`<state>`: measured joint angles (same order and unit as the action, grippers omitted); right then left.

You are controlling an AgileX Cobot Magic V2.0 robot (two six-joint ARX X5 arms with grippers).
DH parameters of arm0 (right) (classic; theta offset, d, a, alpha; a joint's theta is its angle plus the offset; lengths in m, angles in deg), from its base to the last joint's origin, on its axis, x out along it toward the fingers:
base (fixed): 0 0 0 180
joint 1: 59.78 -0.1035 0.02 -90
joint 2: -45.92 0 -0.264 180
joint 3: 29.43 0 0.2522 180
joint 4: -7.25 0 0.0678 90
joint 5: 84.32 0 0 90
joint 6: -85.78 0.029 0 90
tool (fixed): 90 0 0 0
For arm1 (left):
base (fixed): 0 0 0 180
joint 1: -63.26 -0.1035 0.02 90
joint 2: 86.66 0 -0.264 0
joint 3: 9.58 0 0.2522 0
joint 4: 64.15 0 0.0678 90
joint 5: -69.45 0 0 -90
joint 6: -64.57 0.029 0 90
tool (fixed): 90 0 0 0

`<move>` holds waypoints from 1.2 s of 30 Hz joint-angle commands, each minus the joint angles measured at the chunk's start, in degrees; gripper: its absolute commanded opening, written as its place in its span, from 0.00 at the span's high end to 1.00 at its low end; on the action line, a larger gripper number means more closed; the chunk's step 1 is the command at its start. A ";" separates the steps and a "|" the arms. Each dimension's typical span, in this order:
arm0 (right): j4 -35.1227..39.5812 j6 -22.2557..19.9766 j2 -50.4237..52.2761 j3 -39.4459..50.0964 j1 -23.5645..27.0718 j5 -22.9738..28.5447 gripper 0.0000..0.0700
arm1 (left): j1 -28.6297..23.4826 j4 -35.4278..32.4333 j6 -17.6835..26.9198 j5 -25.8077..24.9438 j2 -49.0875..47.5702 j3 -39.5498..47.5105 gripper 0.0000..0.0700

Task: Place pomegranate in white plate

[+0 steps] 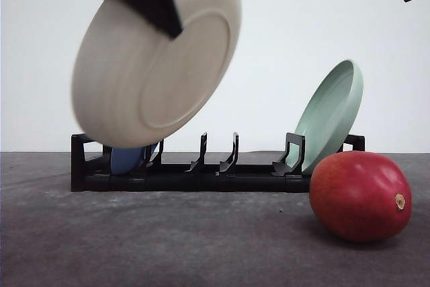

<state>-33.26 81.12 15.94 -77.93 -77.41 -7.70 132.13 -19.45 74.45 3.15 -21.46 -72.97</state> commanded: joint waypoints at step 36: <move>0.57 0.17 -0.17 -0.66 -0.31 -0.07 0.40 | 5.02 1.96 17.76 7.30 23.20 -1.14 0.65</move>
<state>-33.27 81.12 15.94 -77.93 -77.41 -7.70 136.32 -17.77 94.18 10.62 0.71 -73.02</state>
